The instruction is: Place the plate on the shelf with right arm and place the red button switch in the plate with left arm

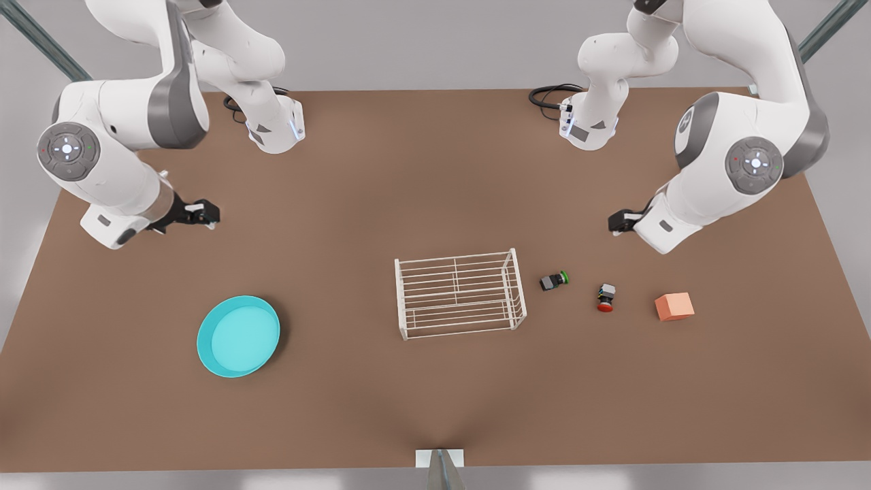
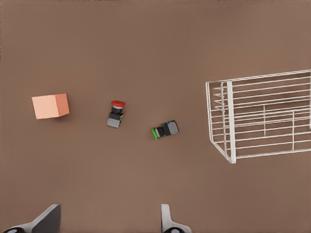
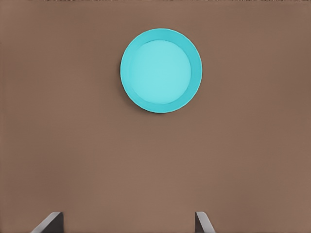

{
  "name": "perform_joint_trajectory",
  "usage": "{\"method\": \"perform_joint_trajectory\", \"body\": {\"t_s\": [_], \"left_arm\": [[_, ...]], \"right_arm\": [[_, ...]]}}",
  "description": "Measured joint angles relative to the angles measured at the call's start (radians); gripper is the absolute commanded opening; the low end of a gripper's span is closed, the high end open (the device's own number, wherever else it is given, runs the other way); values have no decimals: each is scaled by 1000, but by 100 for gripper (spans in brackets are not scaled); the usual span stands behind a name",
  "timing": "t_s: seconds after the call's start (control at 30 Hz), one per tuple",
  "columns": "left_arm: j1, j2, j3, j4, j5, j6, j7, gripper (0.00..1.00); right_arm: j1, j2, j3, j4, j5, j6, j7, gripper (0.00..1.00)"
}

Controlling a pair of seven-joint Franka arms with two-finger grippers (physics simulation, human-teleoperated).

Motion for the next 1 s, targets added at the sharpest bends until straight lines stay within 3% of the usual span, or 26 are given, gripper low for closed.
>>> {"method": "perform_joint_trajectory", "body": {"t_s": [0.1, 0.2, 0.3, 0.47, 0.7, 1.0], "left_arm": [[2, -1, -9, 1, 1, 3, -16, 100], [2, -1, -13, 2, 2, 3, -29, 100], [4, -1, -14, 3, 3, 3, -40, 100], [4, -2, -15, 5, 3, 2, -55, 100], [1, -2, -16, 5, 4, 2, -70, 100], [1, -2, -18, 5, 4, 1, -83, 100]], "right_arm": [[-11, 44, 0, 16, 8, 16, -5, 100], [-119, 268, 1, 99, 44, 66, -39, 100], [-238, 460, 0, 121, 85, 207, -103, 100], [-284, 602, -1, 108, 116, 480, -202, 100], [-318, 677, 1, -2, 170, 716, -301, 100], [-334, 647, 10, -133, 222, 821, -382, 100]]}}
